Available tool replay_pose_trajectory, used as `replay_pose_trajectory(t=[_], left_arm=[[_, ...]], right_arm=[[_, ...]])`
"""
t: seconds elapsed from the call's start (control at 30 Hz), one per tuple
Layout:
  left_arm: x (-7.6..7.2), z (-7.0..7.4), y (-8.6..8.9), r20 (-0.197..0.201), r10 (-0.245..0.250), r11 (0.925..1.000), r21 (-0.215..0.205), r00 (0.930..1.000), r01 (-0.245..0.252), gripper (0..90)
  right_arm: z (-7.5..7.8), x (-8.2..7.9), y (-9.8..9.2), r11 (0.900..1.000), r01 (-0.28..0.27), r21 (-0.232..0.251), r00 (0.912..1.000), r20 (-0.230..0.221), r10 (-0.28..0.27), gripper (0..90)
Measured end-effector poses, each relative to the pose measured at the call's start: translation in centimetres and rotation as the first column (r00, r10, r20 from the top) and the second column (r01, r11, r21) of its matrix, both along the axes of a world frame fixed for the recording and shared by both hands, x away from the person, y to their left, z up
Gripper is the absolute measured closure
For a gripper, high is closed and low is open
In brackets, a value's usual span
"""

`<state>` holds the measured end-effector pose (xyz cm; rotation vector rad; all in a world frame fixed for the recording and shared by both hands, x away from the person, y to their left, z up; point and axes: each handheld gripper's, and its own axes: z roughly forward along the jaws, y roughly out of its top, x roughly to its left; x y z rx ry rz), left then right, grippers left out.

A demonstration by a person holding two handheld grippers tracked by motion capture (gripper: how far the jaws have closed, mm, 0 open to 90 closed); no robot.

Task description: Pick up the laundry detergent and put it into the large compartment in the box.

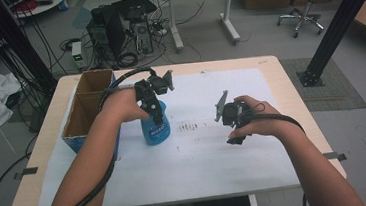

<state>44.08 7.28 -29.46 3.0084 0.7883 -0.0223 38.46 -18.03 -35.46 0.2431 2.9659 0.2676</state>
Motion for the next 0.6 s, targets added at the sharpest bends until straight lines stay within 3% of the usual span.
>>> replay_pose_trajectory(t=[0.5,0.6], left_arm=[[0.01,-0.03,0.07,-0.016,0.01,0.9999,-0.003,0.9998,-0.01,30.9],[-0.04,-0.03,0.09,-0.004,0.017,0.9999,0.002,0.9998,-0.017,33.8]], right_arm=[[-0.15,-0.07,0.02,1.0,0.004,-0.002,1.0,-0.001,-0.004,16.1],[-0.18,-0.04,0.02,1.0,0.004,-0.003,1.0,-0.001,-0.004,16.1]])
